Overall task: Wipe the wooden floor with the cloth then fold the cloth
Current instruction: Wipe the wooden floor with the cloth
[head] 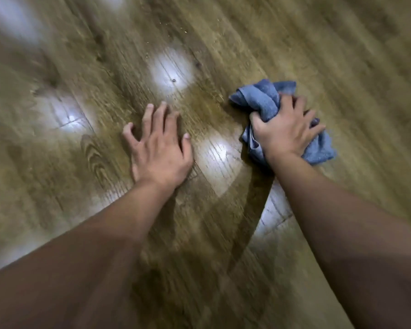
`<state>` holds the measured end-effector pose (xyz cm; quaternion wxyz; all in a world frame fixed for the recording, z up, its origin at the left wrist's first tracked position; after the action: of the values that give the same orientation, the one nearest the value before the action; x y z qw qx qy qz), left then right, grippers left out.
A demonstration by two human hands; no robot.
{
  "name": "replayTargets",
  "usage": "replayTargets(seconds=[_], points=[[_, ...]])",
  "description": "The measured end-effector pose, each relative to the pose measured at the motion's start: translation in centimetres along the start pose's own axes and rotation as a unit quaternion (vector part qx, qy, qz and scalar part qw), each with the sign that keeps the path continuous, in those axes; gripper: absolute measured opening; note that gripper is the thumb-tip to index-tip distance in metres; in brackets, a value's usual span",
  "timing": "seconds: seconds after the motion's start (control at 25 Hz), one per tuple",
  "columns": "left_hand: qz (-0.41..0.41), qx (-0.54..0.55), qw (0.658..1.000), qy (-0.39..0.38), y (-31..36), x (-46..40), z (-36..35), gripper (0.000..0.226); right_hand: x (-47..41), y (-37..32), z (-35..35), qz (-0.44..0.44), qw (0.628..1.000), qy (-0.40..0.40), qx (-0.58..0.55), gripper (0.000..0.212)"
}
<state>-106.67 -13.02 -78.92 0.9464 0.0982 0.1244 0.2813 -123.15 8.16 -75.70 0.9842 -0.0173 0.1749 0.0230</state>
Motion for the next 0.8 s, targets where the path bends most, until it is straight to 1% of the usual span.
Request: replayTargets(seconds=[0.16,0.32,0.44,0.6,0.72,0.8], points=[[0.004,-0.003,1.000,0.011,0.0,0.3,0.7,0.052,-3.7,-0.6,-1.1,0.000,1.000,-0.017,-0.009,0.071],[0.014,-0.003,1.000,-0.005,0.2,0.2,1.4,0.052,-3.5,-0.7,-1.0,0.014,0.999,-0.035,-0.011,0.073],[0.017,-0.002,1.000,-0.011,0.4,0.1,1.5,0.053,-2.4,-1.0,-0.5,0.046,0.997,-0.051,-0.031,0.078],[0.014,0.001,1.000,-0.004,0.4,0.2,1.5,0.053,2.8,-1.2,1.9,0.101,0.990,-0.081,-0.060,0.083],[0.013,0.013,1.000,0.009,0.5,0.1,1.5,0.052,10.9,-0.4,4.7,0.114,0.984,-0.112,-0.076,0.088],[0.012,0.020,1.000,0.017,0.6,0.0,1.5,0.051,16.7,-0.3,6.7,0.137,0.981,-0.112,-0.079,0.092]])
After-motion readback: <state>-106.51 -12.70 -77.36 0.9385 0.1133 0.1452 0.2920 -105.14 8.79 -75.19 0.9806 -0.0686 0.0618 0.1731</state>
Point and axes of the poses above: each hand's wrist, its own x-axis away from the middle knuckle, its own z-axis out of the back of the hand, y = z × x, the point moved 7 cm from there along -x, towards the middle knuckle, and after that the axes turned 9 degrees about y, right-handed, at the moved point
